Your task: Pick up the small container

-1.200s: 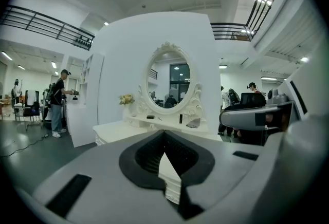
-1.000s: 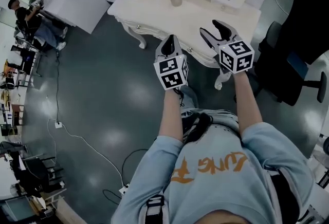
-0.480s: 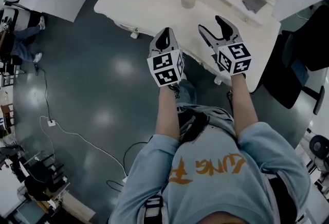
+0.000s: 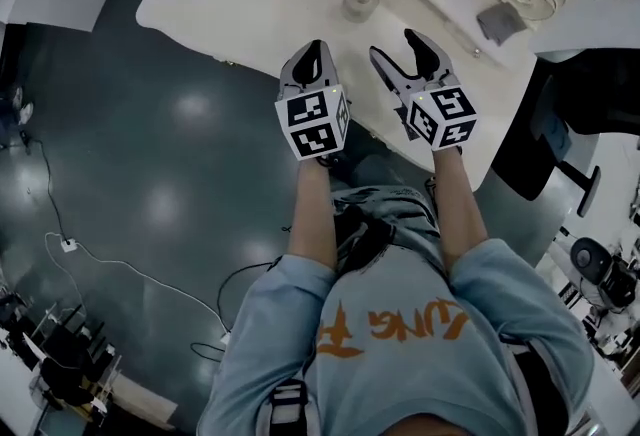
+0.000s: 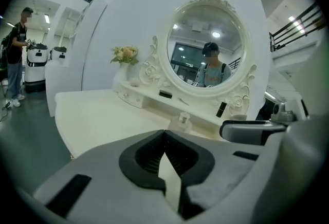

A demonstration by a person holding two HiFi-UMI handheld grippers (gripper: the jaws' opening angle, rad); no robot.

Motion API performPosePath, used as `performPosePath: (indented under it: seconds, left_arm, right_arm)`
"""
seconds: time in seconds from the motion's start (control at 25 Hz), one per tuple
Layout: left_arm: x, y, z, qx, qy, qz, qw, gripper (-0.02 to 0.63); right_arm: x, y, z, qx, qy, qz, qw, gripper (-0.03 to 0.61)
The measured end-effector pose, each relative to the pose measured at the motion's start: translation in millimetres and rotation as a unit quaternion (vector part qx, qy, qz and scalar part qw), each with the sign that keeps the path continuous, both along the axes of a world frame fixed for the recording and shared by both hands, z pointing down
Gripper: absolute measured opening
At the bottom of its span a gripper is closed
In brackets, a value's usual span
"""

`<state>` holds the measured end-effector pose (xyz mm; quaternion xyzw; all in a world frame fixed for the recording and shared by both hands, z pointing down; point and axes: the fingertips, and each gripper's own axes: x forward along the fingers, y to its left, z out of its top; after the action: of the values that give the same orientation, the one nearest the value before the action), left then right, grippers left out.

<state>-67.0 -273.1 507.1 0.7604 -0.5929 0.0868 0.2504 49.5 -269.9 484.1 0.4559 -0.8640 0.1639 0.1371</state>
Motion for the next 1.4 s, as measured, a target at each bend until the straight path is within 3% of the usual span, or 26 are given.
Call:
performPosePath:
  seconds: [0.12, 0.64, 1.2, 1.4]
  left_arm:
    - [-5, -8, 3, -0.007, -0.001, -0.007, 0.9999, 0.021]
    - [-22, -33, 38, -0.044, -0.011, -0.054, 0.9975, 0.021]
    - [-30, -44, 37, -0.048, -0.020, -0.046, 0.9976, 0.021]
    - [-35, -43, 24, -0.037, -0.022, -0.042, 0.9982, 0.021]
  right_arm:
    - [-1, -13, 10, -0.023, -0.022, 0.013, 0.999, 0.298]
    - [-19, -83, 66, -0.029, 0.075, -0.029, 0.996, 0.302]
    - [-34, -116, 82, -0.028, 0.055, 0.013, 0.998, 0.314]
    - [-33, -116, 84, -0.049, 0.066, 0.010, 0.997, 0.321]
